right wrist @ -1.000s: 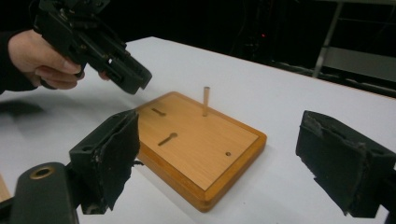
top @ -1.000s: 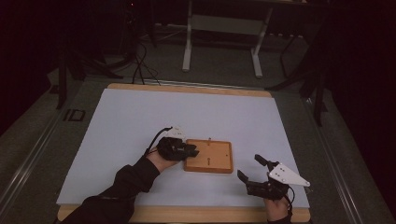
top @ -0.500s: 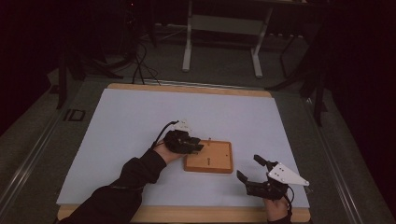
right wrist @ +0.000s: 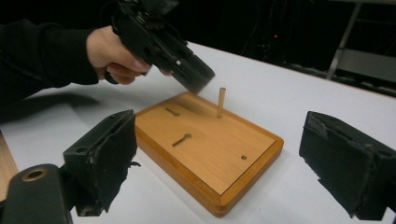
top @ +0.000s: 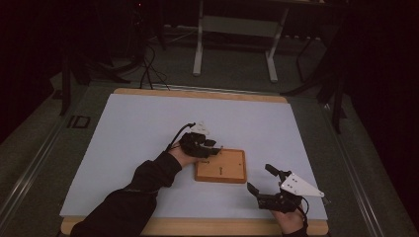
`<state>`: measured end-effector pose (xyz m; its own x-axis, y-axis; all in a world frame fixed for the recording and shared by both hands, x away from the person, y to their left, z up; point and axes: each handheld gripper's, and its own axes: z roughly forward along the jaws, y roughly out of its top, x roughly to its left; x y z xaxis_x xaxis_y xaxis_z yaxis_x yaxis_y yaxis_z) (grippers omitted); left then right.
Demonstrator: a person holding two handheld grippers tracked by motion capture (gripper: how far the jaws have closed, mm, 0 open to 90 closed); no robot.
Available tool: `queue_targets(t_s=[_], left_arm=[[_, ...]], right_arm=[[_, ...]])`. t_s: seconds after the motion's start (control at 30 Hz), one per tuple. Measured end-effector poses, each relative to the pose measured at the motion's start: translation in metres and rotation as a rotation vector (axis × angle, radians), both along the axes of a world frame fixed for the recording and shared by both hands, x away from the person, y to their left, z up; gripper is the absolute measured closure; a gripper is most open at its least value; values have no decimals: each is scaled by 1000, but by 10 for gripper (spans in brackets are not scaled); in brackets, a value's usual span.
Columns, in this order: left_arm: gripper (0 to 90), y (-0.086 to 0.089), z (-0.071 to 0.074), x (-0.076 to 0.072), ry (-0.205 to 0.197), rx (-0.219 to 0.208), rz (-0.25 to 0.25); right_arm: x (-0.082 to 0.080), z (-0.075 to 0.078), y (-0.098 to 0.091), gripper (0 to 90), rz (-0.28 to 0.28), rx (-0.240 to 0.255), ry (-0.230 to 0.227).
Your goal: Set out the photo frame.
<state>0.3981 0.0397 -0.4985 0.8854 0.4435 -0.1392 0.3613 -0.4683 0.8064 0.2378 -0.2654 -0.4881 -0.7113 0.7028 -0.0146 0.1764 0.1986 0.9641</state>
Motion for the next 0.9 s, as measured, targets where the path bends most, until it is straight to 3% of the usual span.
queue_targets(t_s=[0.17,0.4,0.67,0.9], left_arm=[[590,-6,-2,4,-2,10,-8],[592,-15,-6,8,-1,18,-22],[679,-22,-9,8,1,24,-41],[767,-25,-11,7,-15,43,-27]], right_arm=[[-1,1,0,108,3,-8,-11],[3,-4,2,126,10,-50,38],[3,-5,2,128,23,-45,53],[3,-5,2,128,26,-40,51]])
